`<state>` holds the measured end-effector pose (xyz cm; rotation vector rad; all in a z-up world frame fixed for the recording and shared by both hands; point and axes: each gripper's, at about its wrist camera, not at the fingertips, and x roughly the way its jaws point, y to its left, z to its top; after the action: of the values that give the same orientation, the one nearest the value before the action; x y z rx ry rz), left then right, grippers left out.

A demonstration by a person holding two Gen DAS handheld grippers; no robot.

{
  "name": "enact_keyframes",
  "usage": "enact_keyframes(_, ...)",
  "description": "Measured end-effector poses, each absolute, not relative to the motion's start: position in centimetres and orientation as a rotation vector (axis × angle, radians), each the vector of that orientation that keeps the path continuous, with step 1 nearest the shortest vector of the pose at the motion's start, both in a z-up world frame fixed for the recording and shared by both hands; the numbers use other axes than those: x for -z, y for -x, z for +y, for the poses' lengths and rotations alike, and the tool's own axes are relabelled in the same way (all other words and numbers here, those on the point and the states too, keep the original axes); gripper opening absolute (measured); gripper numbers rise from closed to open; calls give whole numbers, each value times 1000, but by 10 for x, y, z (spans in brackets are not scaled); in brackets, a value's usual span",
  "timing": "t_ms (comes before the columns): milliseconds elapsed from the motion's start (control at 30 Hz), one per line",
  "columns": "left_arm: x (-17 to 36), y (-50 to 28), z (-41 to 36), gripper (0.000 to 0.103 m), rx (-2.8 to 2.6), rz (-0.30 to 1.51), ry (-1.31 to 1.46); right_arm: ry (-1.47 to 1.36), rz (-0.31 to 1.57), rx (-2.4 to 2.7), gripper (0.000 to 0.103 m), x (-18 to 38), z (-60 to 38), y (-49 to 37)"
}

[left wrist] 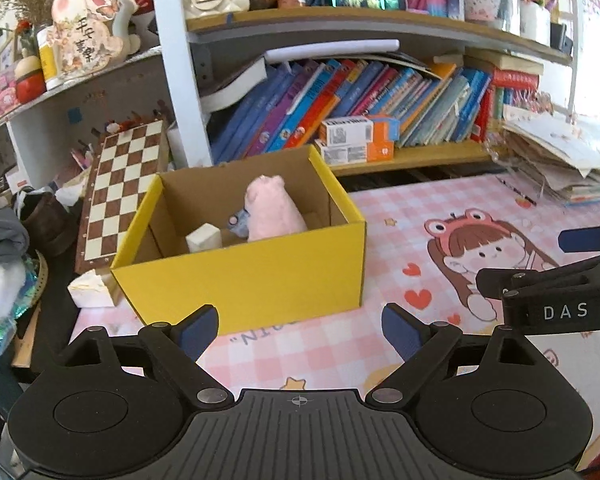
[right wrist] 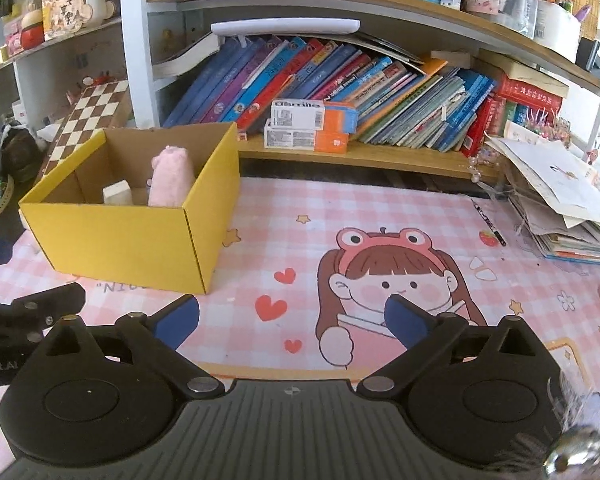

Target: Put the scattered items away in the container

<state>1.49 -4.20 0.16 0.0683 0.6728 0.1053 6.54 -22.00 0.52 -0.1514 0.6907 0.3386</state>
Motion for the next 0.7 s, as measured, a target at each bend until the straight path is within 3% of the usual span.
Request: enact_keyframes(700, 1, -7, -43, 95, -154, 684, -16, 177, 703, -330, 103, -2, -228, -58)
